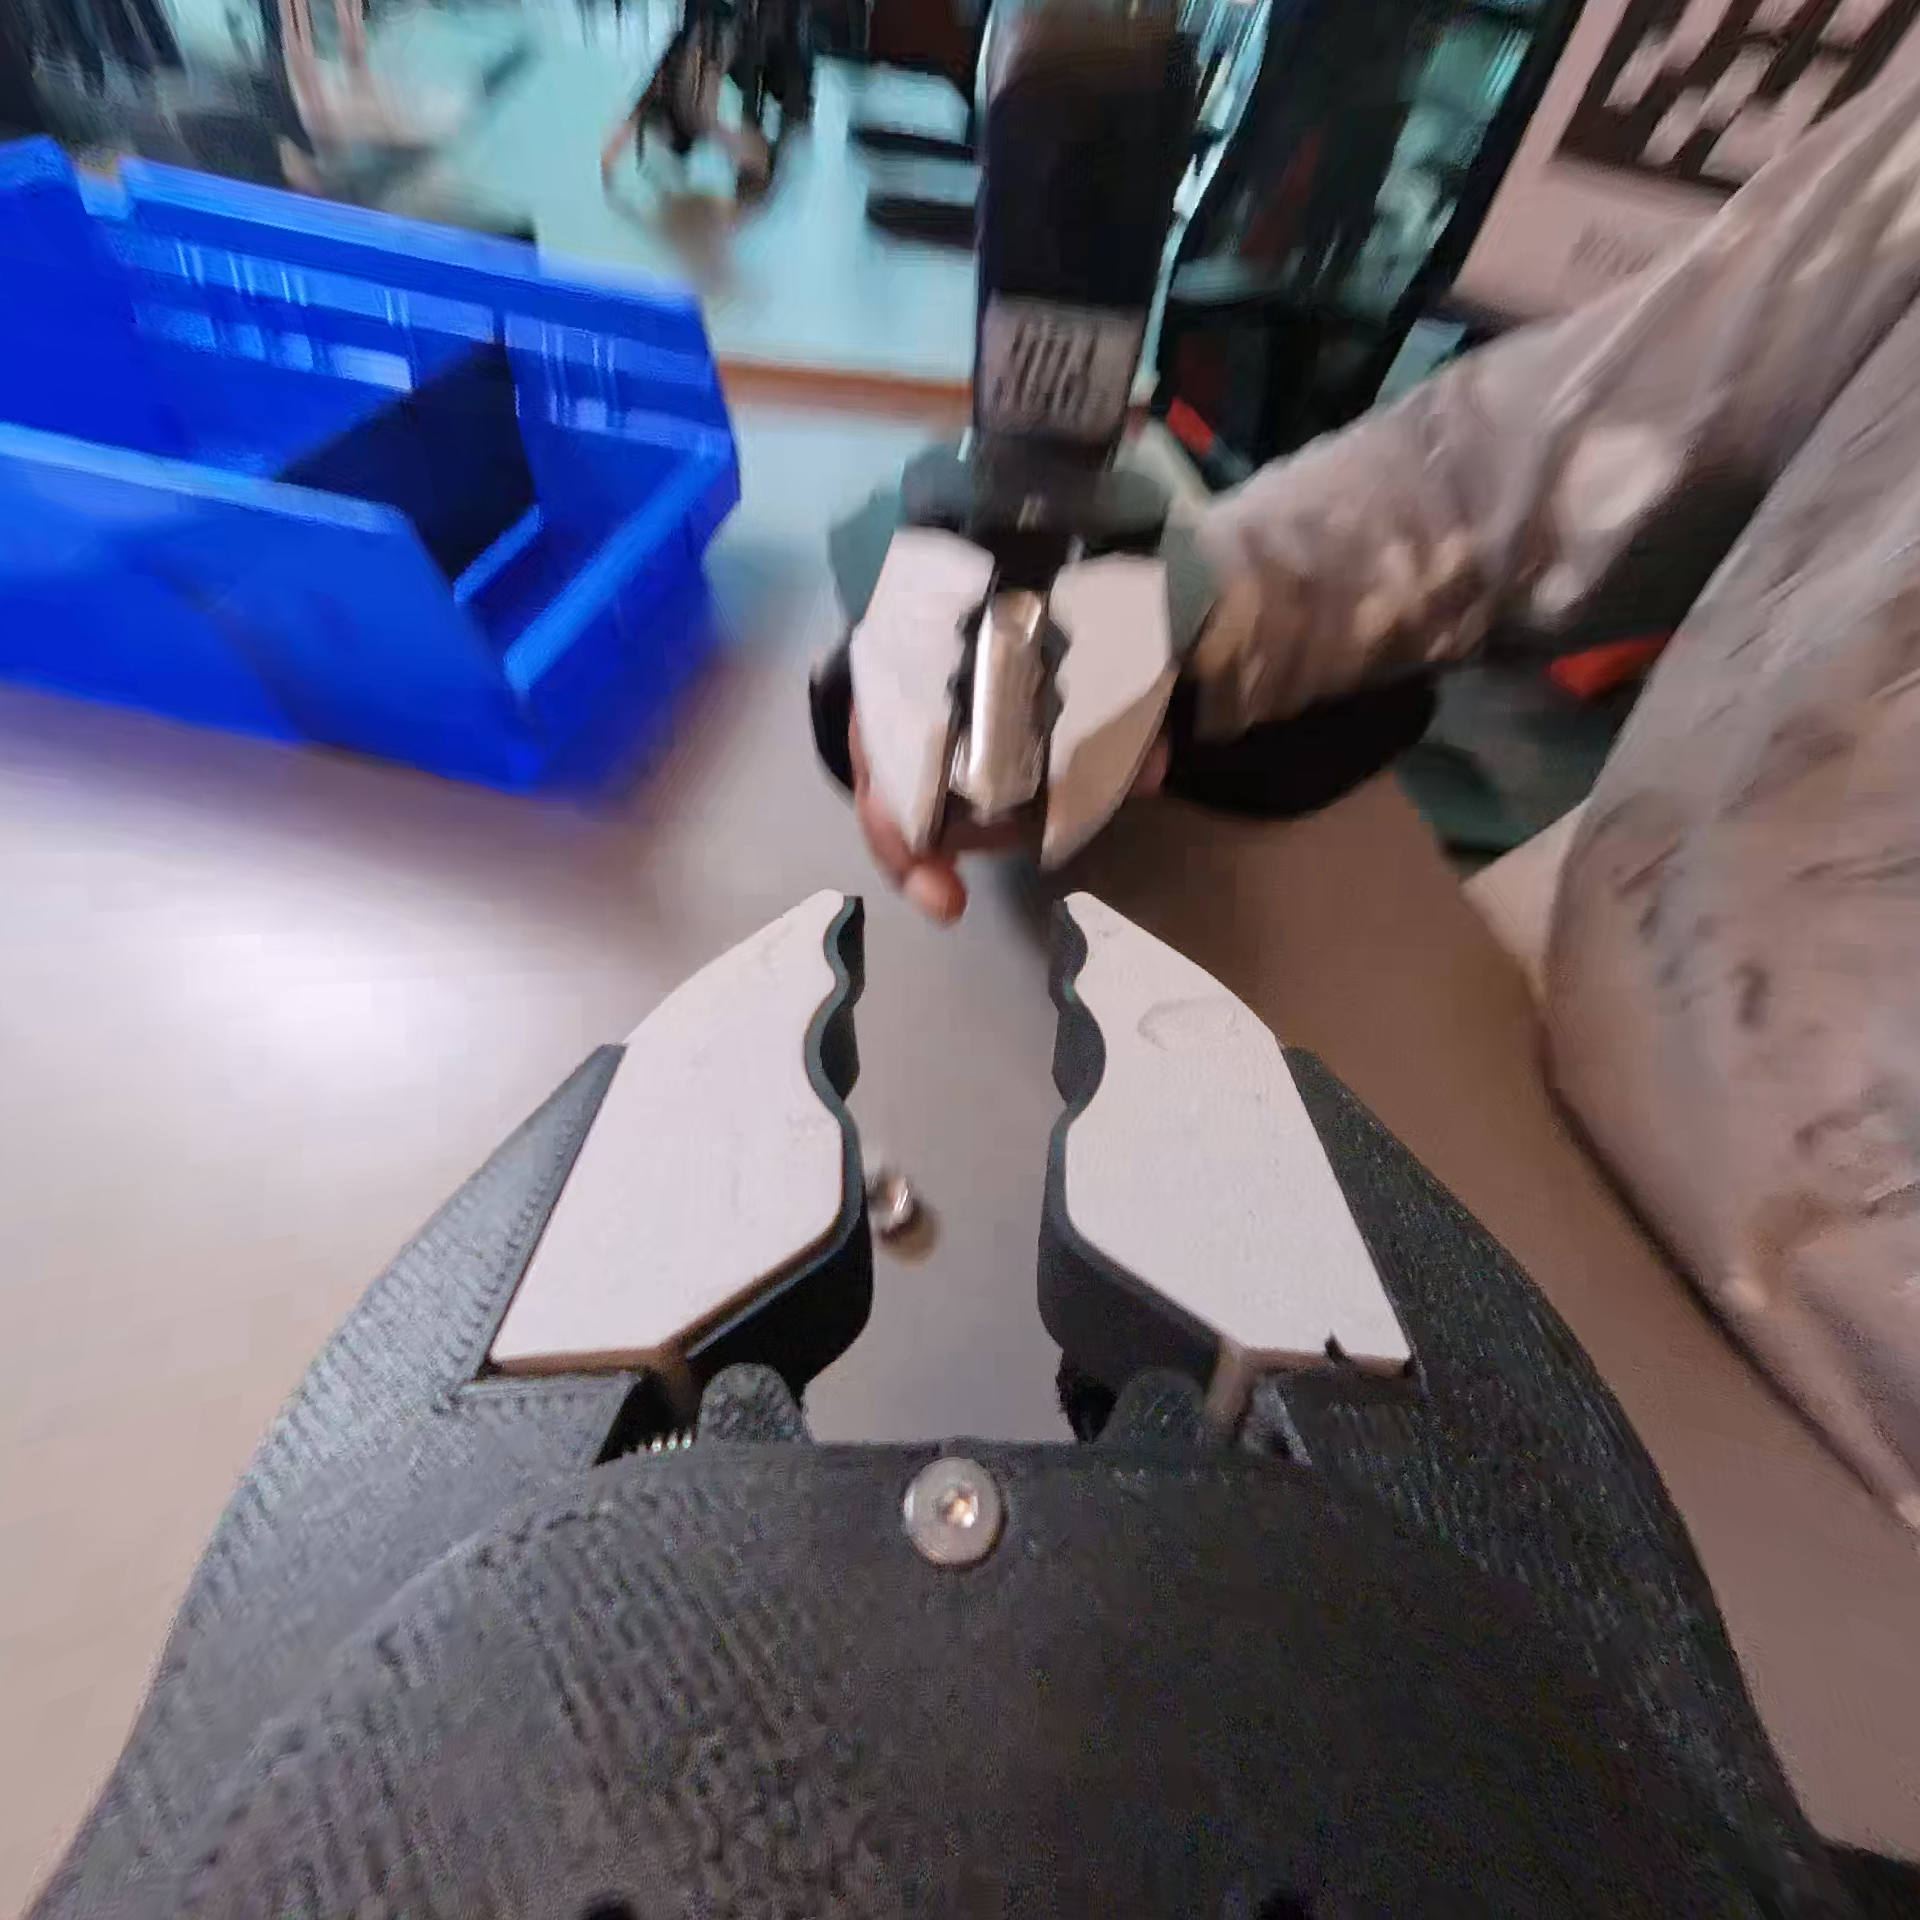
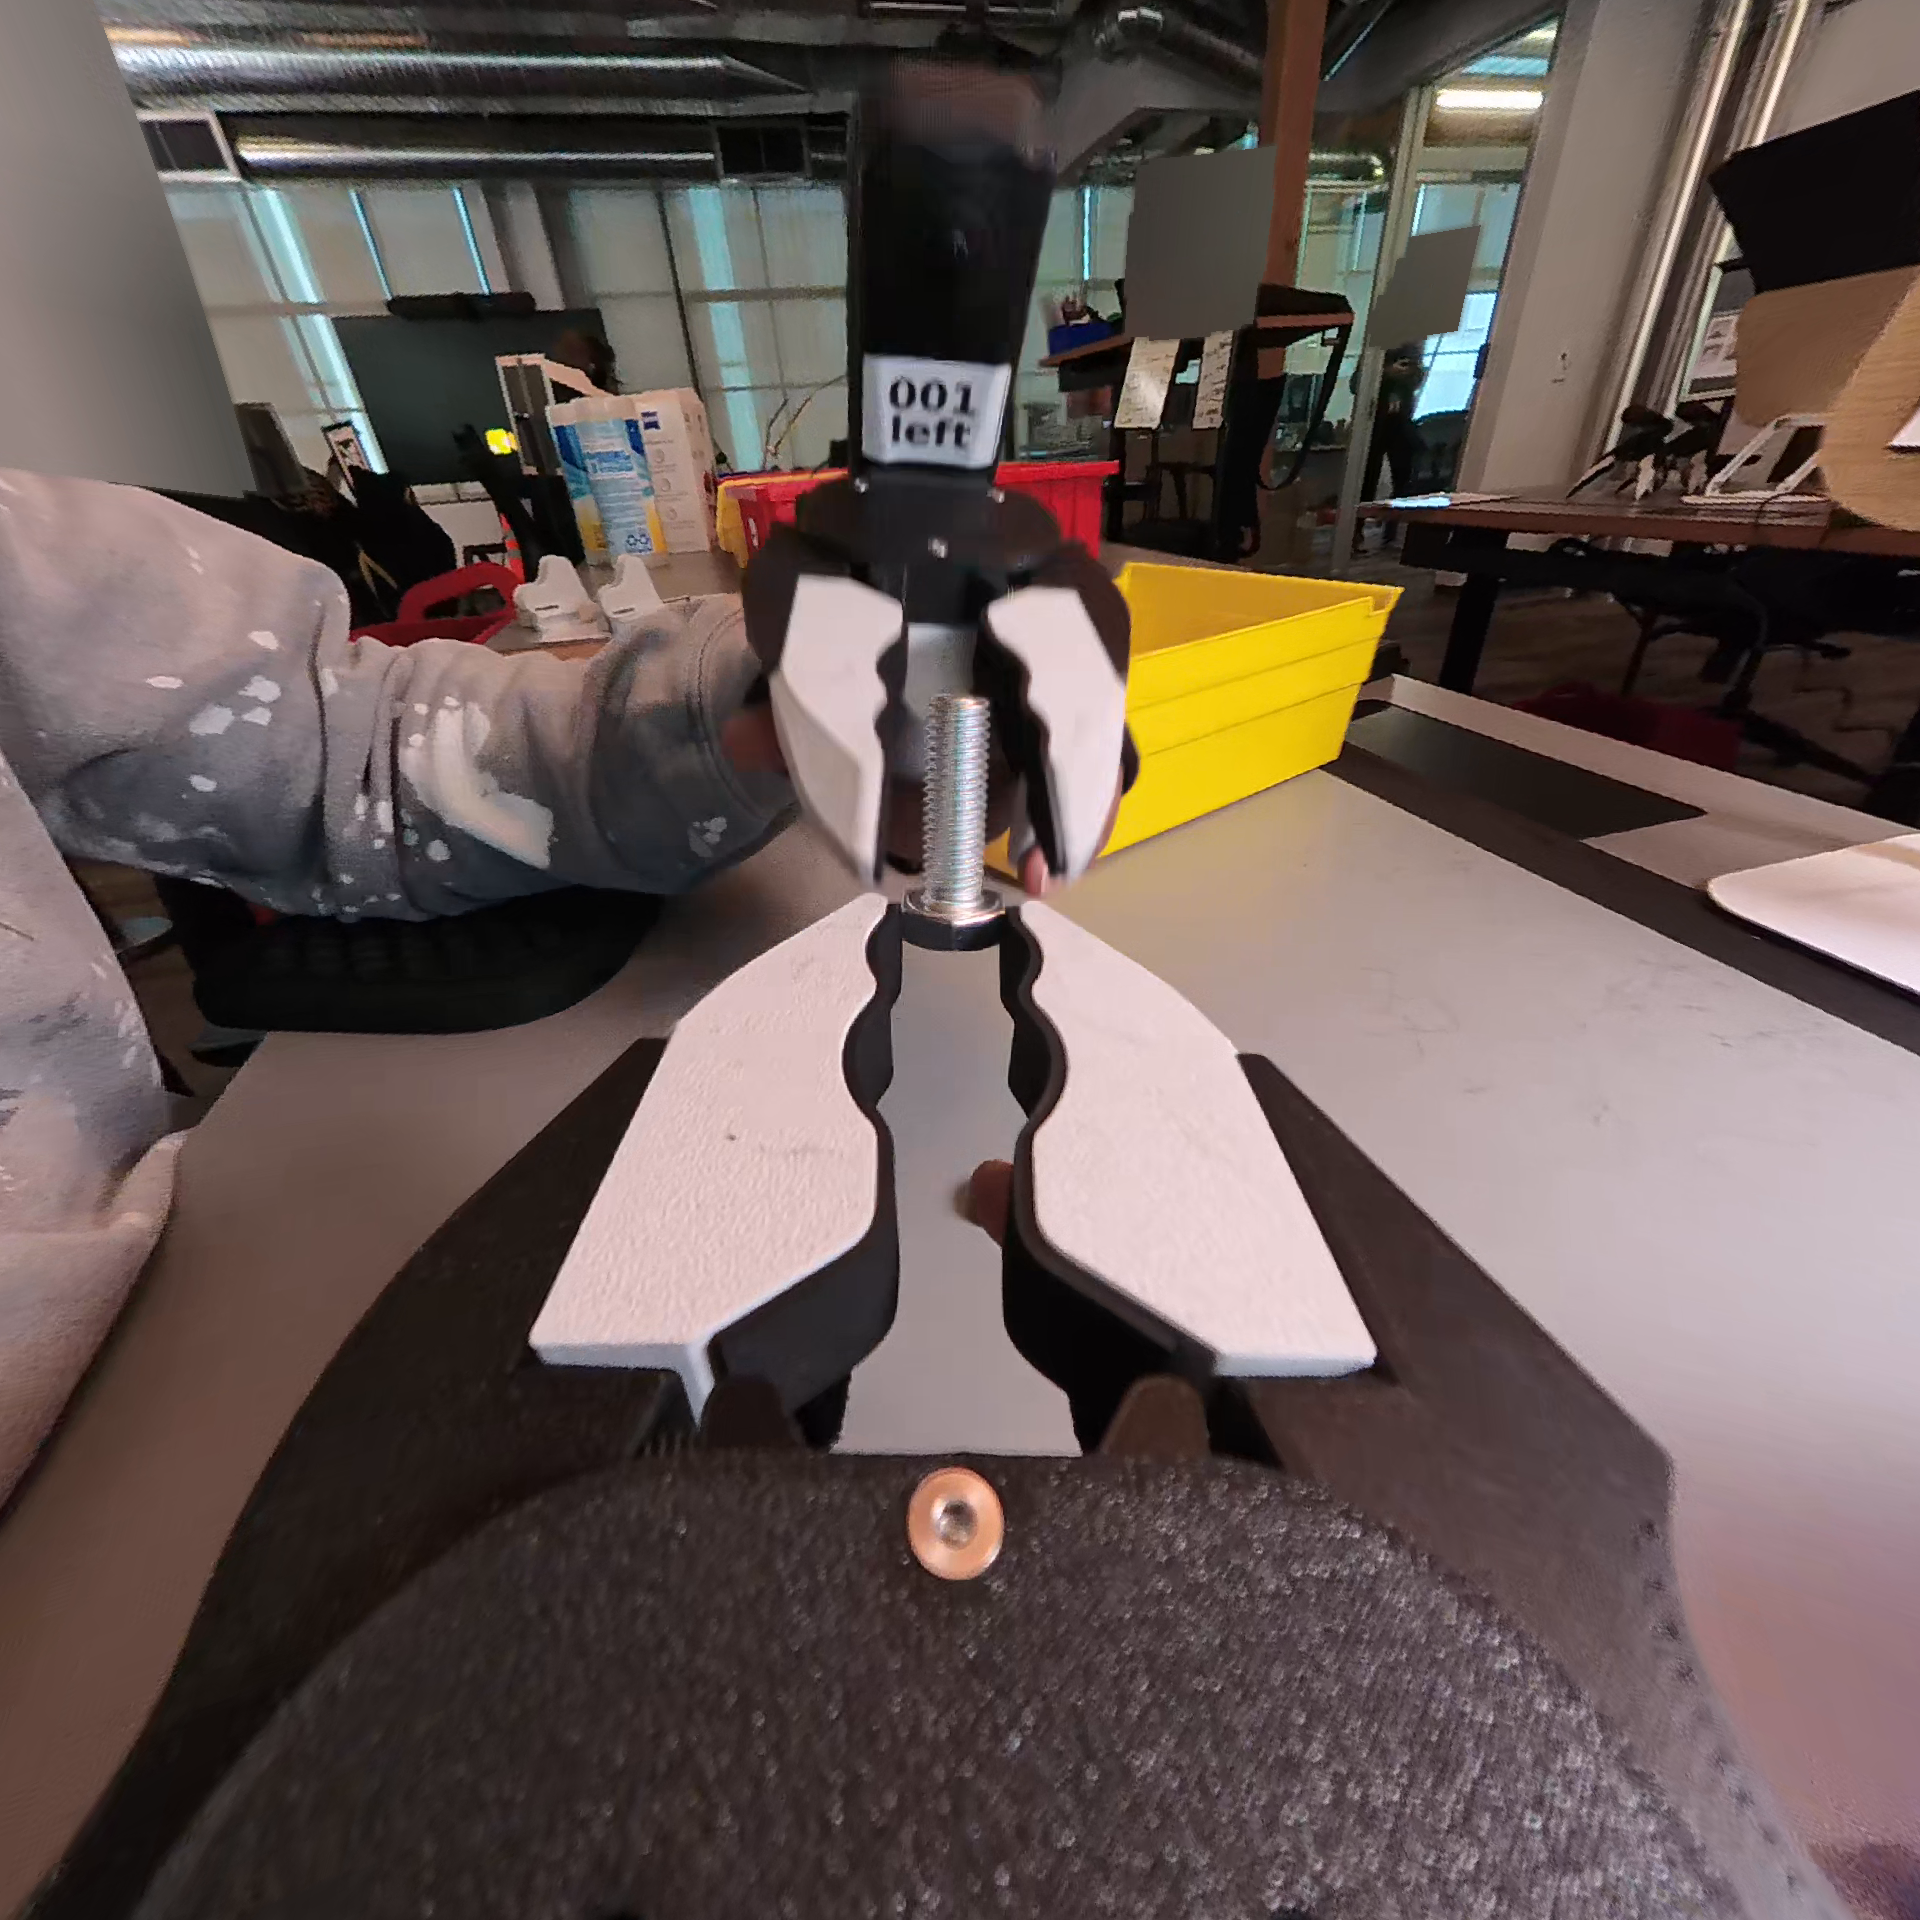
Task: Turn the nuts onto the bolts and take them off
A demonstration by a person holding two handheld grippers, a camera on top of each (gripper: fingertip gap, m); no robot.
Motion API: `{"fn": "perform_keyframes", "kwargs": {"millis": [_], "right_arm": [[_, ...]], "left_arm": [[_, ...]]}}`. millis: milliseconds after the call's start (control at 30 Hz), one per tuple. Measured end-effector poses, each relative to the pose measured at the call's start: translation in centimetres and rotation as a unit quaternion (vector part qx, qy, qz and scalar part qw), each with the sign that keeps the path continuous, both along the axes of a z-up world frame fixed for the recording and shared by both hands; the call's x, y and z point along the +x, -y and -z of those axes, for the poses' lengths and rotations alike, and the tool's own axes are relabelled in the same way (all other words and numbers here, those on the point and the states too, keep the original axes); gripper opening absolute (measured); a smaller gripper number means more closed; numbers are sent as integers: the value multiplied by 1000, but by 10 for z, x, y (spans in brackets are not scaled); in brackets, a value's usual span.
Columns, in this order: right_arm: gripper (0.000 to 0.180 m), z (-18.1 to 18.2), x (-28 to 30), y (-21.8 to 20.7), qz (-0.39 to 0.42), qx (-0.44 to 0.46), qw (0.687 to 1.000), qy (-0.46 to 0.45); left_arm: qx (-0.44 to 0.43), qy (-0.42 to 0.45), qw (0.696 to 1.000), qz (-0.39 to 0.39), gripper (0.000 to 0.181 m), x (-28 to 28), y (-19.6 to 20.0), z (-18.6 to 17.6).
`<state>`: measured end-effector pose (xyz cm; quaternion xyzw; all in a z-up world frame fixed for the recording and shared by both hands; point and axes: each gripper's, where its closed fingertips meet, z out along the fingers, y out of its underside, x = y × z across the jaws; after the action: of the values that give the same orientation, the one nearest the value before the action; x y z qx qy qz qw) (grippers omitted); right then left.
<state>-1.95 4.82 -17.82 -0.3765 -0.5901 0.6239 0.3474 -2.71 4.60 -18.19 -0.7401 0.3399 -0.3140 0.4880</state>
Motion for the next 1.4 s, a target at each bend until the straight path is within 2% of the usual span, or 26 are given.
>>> {"fn": "perform_keyframes", "kwargs": {"millis": [133,233,333,500,567,633,967,1400], "right_arm": [[18,6,-1,12,-16,8,1000,8],[18,7,-1,19,-19,15,1000,7],[18,6,-1,22,-15,23,1000,2],[19,-4,-3,11,30,23,999,-17],[32,0,-5,11,34,29,999,-4],[37,1,-6,13,30,28,999,2],[19,3,-4,20,22,50,998,-2],[18,7,-3,24,8,66,998,9]], "left_arm": [[51,36,998,22,32,15,9,-28],[65,2,998,19,25,25,9,-27],[79,-14,997,5,10,29,6,-29],[105,-2,994,-23,10,27,0,-39],[115,13,993,-24,10,29,0,-46],[111,10,994,-20,10,30,0,-44],[92,7,996,-2,10,35,2,-33],[80,-3,997,13,10,37,6,-29]]}}
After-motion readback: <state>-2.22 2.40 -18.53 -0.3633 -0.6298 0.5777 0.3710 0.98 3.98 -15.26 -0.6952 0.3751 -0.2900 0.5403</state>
